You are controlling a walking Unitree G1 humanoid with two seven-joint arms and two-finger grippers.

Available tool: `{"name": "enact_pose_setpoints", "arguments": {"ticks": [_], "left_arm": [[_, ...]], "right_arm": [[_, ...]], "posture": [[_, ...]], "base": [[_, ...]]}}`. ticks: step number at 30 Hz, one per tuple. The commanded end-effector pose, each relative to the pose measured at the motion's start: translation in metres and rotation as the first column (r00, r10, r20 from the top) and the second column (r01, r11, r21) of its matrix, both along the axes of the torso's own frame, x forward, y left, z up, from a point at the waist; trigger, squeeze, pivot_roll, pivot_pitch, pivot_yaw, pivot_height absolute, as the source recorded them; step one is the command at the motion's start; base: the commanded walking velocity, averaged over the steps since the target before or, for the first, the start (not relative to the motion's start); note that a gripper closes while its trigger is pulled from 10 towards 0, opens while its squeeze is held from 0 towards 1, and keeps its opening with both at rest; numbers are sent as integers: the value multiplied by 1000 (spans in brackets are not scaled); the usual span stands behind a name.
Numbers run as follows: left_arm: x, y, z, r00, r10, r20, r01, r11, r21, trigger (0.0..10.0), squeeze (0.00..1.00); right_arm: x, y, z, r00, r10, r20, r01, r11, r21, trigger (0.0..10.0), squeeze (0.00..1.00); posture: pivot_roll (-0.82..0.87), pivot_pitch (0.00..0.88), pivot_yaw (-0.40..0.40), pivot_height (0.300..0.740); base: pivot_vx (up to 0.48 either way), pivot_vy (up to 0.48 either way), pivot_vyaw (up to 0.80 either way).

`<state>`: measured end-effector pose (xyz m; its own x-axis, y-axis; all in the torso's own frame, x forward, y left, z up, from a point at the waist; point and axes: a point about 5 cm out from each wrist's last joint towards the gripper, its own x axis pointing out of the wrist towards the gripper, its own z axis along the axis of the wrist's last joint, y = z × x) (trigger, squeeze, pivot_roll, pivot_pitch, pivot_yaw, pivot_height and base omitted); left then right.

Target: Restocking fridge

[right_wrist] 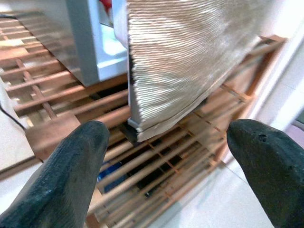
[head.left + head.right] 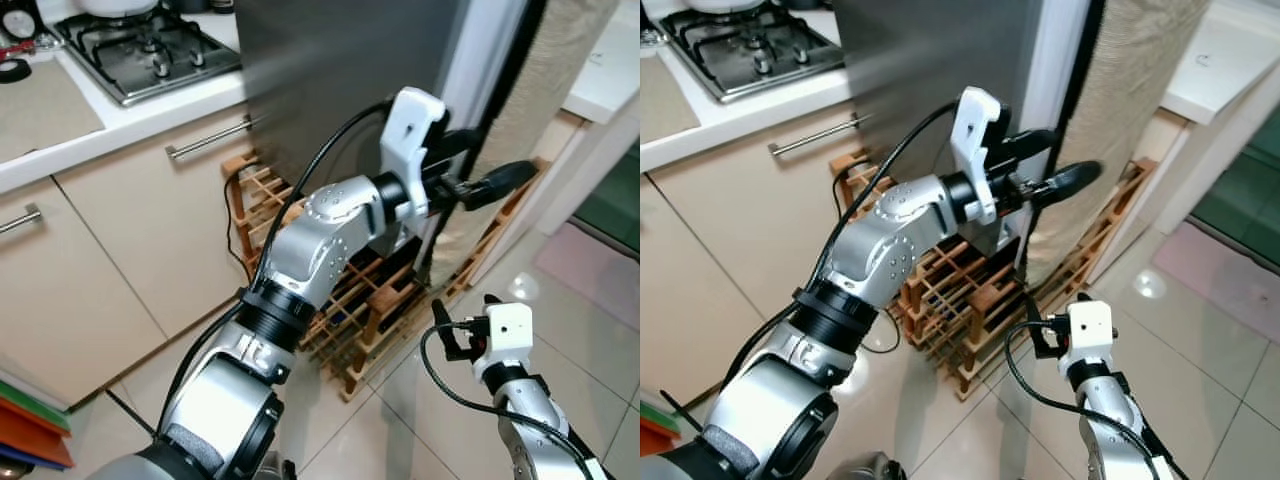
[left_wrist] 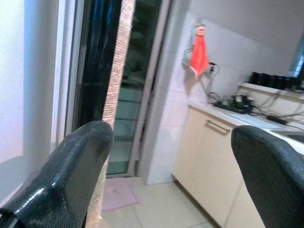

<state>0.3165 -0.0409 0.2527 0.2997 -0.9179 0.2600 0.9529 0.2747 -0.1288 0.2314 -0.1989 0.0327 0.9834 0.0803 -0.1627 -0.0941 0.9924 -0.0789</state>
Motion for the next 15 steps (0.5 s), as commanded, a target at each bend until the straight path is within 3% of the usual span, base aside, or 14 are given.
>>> {"name": "enact_pose_setpoints", "arguments": {"ticks": [1, 6, 12, 14, 15], "left_arm": [[-41, -56, 23, 979, -199, -35, 190, 967, -171, 10000, 0], [-38, -50, 20, 986, -167, -20, 163, 976, -143, 10000, 0], [-21, -26, 8, 1000, -28, -13, 27, 996, -85, 10000, 0], [-9, -11, -8, 998, 67, -22, -68, 997, -29, 10000, 0], [-9, -11, -8, 998, 67, -22, -68, 997, -29, 10000, 0]], "right_arm": [[1, -3, 1, 1000, -1, 7, 1, 1000, -14, 10000, 0], [4, -2, 2, 1000, -1, 17, 2, 1000, -14, 10000, 0], [13, 10, 12, 995, 82, 47, -81, 996, -26, 10000, 0], [20, 25, 15, 985, 167, 49, -168, 986, 14, 10000, 0], [20, 25, 15, 985, 167, 49, -168, 986, 14, 10000, 0]], "posture": [[20, 17, 14, 732], [21, 14, 13, 732], [21, 13, 14, 732], [29, 13, 16, 732], [29, 13, 16, 732]], "base": [[0, 0, 0], [0, 0, 0], [0, 0, 0], [0, 0, 0], [0, 0, 0]]}}
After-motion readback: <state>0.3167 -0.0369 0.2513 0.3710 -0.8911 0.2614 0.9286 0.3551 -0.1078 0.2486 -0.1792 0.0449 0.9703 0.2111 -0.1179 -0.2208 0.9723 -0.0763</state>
